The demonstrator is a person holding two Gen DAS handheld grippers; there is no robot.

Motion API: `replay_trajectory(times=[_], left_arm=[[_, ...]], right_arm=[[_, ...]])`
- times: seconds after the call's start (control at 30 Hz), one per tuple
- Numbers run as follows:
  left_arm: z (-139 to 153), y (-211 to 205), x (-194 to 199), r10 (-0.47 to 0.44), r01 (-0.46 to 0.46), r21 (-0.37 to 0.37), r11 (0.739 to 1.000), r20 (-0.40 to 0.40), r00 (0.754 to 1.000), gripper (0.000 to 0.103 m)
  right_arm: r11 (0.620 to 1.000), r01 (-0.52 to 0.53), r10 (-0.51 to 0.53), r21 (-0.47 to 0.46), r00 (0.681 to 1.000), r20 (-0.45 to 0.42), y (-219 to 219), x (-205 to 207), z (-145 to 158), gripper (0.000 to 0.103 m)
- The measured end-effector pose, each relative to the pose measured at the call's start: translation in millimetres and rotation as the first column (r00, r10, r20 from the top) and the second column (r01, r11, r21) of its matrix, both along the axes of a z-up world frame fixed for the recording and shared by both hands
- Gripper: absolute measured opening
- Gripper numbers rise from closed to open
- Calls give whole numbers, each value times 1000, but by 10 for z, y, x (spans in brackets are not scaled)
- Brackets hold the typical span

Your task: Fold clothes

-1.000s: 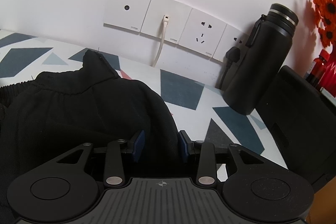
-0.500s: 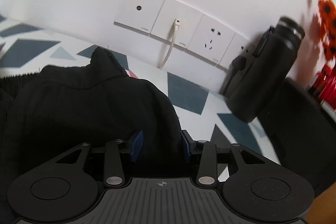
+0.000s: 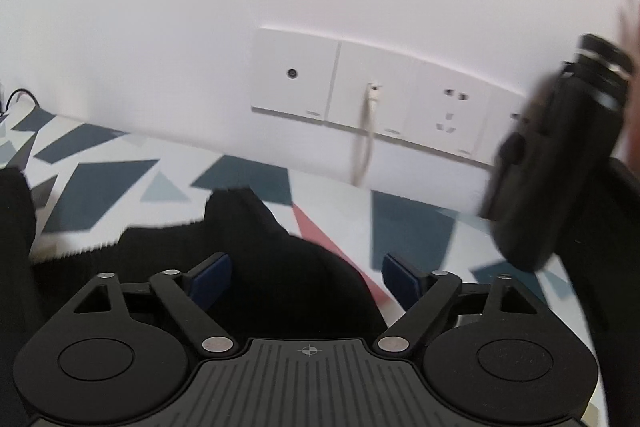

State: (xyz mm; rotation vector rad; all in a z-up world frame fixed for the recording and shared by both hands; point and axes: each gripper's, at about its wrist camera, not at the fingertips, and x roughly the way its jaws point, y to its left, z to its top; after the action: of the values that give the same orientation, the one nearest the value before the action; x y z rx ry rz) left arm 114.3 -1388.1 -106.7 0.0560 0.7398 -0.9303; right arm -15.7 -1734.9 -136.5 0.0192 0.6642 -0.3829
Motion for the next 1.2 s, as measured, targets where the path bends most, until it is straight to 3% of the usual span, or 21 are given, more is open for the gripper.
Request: replay_trajectory(times=[0.1,0.17,0.23,0.3,0.33,0.37,0.47,0.6,0.73,0.9,0.97,1.1,1.2], left_arm=[[-181,-38,175,30,-37,-47,998,-149,988,85],[-253,-45,153,12,-21,-51,998,-173,985,85],[-287,-51,70,-25,20,-38,999,-158,987,85],[-292,-52,-12,-52,50,-23,999,-128,990,66],[-293,-63,-46,-60,59,-10,998,-112,992,39],[-281,-78,-63,-60,60,0,998,-98,993,24],[-253,-130,-113,-47,47,15,999,-30,998,14],[-279,-243,-96,-44,43,26,999,5,999,14],[-322,-420,-128,-60,57,61,996,42,997,14],[-327,-429,-173,-62,57,71,996,74,995,13],[-318,-400,-256,-82,71,92,993,117,990,13],[-347,-369,-498,-138,113,146,983,171,976,13],[-423,-333,-551,-143,118,156,981,163,976,13]], right_arm=[[999,-32,34,41,998,-53,-102,286,-118,87],[998,-51,53,32,995,-81,-98,339,-219,83],[997,-75,78,31,994,-77,-88,329,-264,69],[997,-74,75,29,995,-66,-88,270,-263,42],[998,-58,59,20,996,-65,-94,237,-257,33],[999,-43,43,10,997,-64,-101,203,-251,18],[999,44,-44,13,998,-42,-223,43,-255,16],[982,182,-181,42,983,-35,-423,-191,-257,17],[974,217,-216,66,976,-18,-457,-376,-198,18],[961,257,-259,97,966,2,-495,-606,-124,33],[975,212,-214,62,976,33,-366,-609,-19,33],[999,20,-23,51,997,71,-38,-523,157,32],[998,-57,56,36,998,26,163,-364,127,35]])
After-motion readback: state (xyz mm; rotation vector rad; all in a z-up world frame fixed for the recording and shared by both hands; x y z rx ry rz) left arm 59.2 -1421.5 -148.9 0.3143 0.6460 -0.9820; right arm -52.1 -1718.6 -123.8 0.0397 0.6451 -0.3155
